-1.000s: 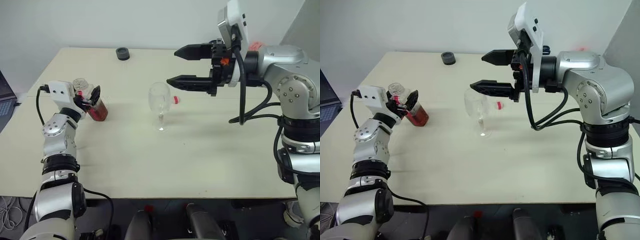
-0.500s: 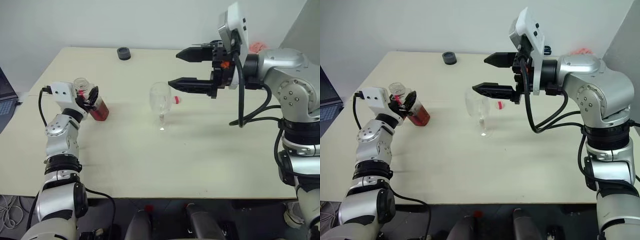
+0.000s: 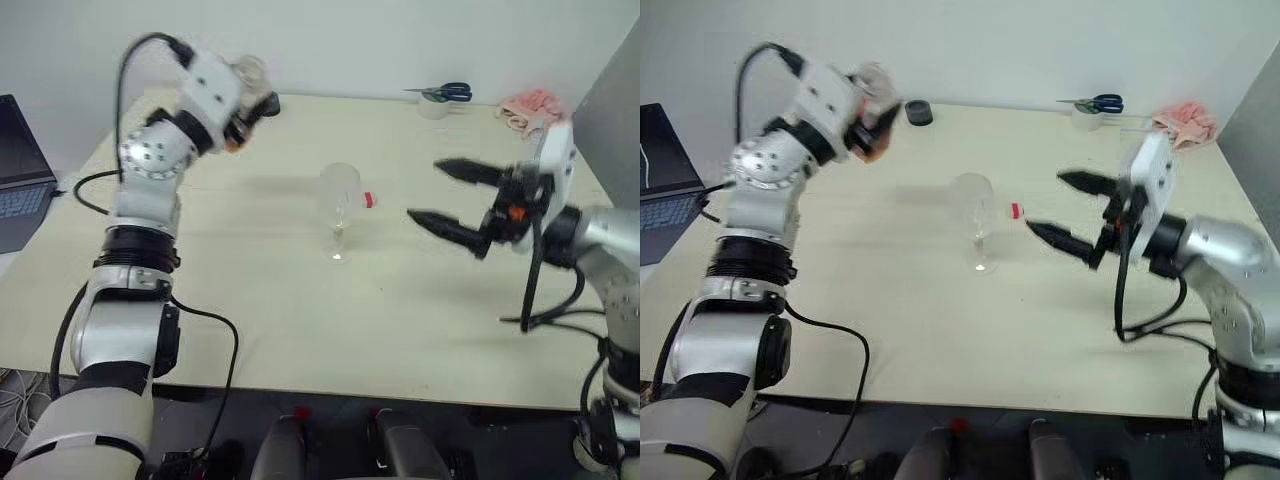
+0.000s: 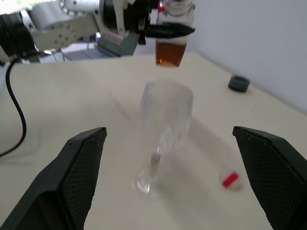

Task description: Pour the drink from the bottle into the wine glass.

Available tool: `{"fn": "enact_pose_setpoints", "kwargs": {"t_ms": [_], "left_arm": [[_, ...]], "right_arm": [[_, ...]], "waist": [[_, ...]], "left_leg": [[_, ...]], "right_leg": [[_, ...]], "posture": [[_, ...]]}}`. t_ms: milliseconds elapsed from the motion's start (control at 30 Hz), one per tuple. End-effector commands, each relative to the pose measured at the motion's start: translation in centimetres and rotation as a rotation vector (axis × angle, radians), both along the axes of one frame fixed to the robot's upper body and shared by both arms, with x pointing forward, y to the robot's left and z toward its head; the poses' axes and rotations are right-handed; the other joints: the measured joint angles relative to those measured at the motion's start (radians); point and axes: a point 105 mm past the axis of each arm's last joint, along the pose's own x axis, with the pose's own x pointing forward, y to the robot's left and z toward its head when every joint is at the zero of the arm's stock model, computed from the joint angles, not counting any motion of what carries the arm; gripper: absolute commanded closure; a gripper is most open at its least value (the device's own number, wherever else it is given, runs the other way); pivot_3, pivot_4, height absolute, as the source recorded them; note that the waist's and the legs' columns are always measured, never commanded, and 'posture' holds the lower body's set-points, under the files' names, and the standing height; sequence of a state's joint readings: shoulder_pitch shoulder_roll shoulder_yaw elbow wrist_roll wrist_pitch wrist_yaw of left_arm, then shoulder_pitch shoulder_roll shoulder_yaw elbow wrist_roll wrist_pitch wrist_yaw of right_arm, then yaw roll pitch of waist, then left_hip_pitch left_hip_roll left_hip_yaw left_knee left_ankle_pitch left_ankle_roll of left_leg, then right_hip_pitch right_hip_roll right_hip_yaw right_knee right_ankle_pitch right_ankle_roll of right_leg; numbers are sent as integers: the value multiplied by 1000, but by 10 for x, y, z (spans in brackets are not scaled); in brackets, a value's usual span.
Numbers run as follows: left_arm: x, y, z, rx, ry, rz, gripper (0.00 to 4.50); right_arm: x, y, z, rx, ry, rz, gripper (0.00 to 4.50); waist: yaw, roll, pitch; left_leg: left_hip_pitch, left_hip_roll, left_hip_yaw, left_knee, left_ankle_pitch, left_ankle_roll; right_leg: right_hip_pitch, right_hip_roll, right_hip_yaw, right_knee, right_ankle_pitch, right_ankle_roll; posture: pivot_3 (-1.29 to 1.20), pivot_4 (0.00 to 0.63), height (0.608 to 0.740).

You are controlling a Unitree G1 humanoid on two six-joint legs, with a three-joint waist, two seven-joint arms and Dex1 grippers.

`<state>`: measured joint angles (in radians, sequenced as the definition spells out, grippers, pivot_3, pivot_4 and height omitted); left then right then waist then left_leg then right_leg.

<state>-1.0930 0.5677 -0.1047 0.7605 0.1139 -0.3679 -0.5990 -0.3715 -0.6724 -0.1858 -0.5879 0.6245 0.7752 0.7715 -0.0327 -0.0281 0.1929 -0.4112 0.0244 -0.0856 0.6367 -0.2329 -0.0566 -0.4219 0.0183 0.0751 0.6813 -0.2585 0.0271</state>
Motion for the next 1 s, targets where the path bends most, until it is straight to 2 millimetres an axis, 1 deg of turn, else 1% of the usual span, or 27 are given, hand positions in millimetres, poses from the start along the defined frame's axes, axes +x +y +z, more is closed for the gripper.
{"fn": "enact_pose_setpoints", "kwargs": {"t_ms": [33, 67, 133, 233, 367, 500, 567, 667, 767, 800, 900, 1000], "left_arm": [[-8, -20, 14, 126, -135, -60, 2383], [-8, -24, 13, 144, -145, -68, 2383], [-8, -27, 18, 148, -176, -77, 2383], [-11, -32, 24, 197, -242, -93, 2383], [-12, -32, 28, 250, -303, -91, 2383], [-15, -33, 32, 306, -366, -99, 2383], [-16, -34, 31, 344, -383, -102, 2383], [-16, -31, 30, 375, -397, -97, 2383], [-18, -31, 28, 423, -423, -105, 2383], [-19, -32, 28, 433, -431, -109, 2383], [-21, -34, 28, 467, -456, -120, 2383], [-21, -35, 26, 511, -480, -122, 2383]], "right_arm": [[-10, 5, 7, 11, -79, -44, 0], [-8, 4, 6, 24, -81, -69, 0], [-5, 5, 7, 44, -90, -97, 0], [-4, 7, 4, 50, -81, -112, 0], [-2, 6, 0, 52, -70, -129, 0], [-1, 6, 1, 65, -75, -131, 0], [1, 5, 3, 89, -70, -129, 0], [1, 2, 14, 175, -102, -118, 0], [-2, 4, 17, 193, -115, -86, 0], [-3, 5, 16, 188, -111, -75, 0], [0, 5, 2, 107, -74, -89, 0], [1, 5, 1, 112, -66, -86, 0]], "waist": [[-12, 0, 0], [-17, 0, 0], [-20, 0, 0], [-21, 0, 0], [-20, 0, 0], [-20, 0, 0], [-19, 0, 0], [-18, 0, 0], [-18, 0, 0], [-18, 0, 0], [-18, 0, 0], [-18, 0, 0]], "left_leg": [[0, 0, 0, 1, 0, 0], [0, 1, 0, 3, 0, 0], [0, 2, 0, 5, 0, 0], [0, 2, 0, 7, 0, 0], [-1, 2, 0, 7, 0, 0], [-1, 1, -1, 6, 0, 0], [-2, 1, -2, 7, 0, 0], [-2, 1, -3, 7, 0, 0], [-2, 1, -2, 8, 0, 0], [-2, 1, -3, 8, 0, 0], [-2, 1, -3, 8, 0, 0], [-2, 1, -3, 8, 0, 0]], "right_leg": [[0, 0, 0, 0, 0, 0], [0, 1, 1, 1, 0, 0], [1, 3, 1, 1, 0, 0], [1, 4, 1, 1, -3, 5], [2, 4, 1, 1, -2, 4], [2, 3, 0, 1, 0, 0], [1, 3, 0, 1, 0, 0], [2, 3, -1, 1, 0, 0], [2, 3, -1, 1, 0, 0], [2, 3, -1, 1, 0, 0], [2, 3, -1, 1, 0, 0], [2, 3, -1, 1, 0, 0]], "posture": [[0, 150, 740], [0, 150, 740], [0, 150, 740], [0, 150, 740], [0, 150, 740], [0, 150, 740], [0, 150, 740], [0, 150, 740], [0, 150, 740], [0, 150, 740], [0, 150, 740], [0, 150, 740]]}}
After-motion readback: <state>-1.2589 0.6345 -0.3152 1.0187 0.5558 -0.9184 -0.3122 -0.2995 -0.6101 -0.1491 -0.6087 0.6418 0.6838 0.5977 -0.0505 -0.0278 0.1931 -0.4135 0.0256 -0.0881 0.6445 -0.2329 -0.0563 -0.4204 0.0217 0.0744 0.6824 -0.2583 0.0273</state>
